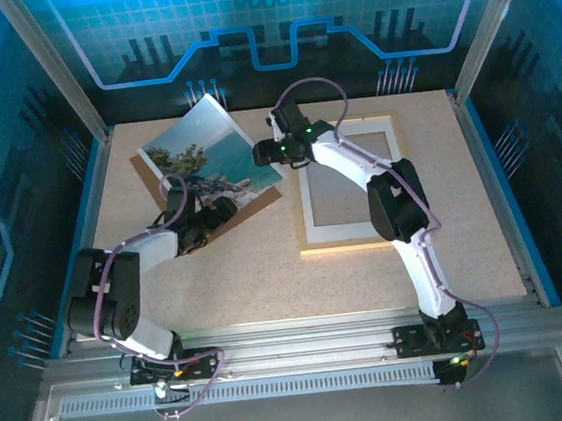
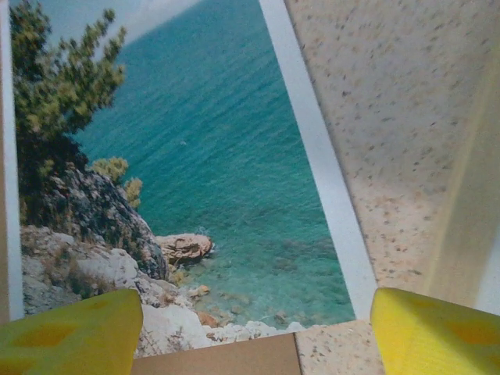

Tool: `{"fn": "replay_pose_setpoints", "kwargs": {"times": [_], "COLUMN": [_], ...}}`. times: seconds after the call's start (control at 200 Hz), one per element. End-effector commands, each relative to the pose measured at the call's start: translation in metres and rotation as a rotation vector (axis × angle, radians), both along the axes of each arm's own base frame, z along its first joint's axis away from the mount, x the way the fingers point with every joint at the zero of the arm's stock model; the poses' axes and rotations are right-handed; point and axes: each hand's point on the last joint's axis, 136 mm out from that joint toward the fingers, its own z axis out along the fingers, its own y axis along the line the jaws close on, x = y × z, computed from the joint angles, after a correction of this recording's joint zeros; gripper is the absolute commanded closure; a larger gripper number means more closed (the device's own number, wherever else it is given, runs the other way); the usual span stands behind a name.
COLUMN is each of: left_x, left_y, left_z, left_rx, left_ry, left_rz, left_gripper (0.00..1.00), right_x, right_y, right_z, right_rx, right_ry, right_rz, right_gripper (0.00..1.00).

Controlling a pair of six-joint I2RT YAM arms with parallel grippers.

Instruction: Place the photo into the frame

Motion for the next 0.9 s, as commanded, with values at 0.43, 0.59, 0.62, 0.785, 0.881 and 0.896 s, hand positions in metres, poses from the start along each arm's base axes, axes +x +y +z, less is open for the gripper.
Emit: {"fn": "replay_pose_setpoints", "kwargs": {"times": [0.43,0.59,0.62,0.785,0.881,0.896], "left_x": [-0.078,-0.062,-0.057,-0.028,-0.010,-0.007], "left_y": [0.041,0.037,0.037,0.037,0.031,0.030], "left_z": [-0.020,0.022,0.032,0.067,0.069,0.069], "left_rx": [0.122,0.102,0.104,0.117,0.093,0.087], "left_ry": [0.130,0.025,0.002,-0.117,-0.136,-0.139], "left_rz": [0.104,0.090,0.090,0.084,0.067,0.067], "left_gripper": [0.01,0.01,0.01,0.01,0.01,0.01], "right_x": [-0.009,-0.020,-0.022,-0.023,-0.024,-0.023], "right_y": [0.020,0.025,0.025,0.016,0.014,0.014], "right_z": [-0.029,-0.043,-0.045,-0.057,-0.063,-0.063], "right_rx": [-0.077,-0.125,-0.131,-0.191,-0.218,-0.221], "right_ry": [0.080,0.103,0.107,0.113,0.116,0.115], "right_rz": [0.049,0.070,0.071,0.049,0.044,0.044], "right_gripper": [0.22,0.22,0.22,0.22,0.23,0.23]}}
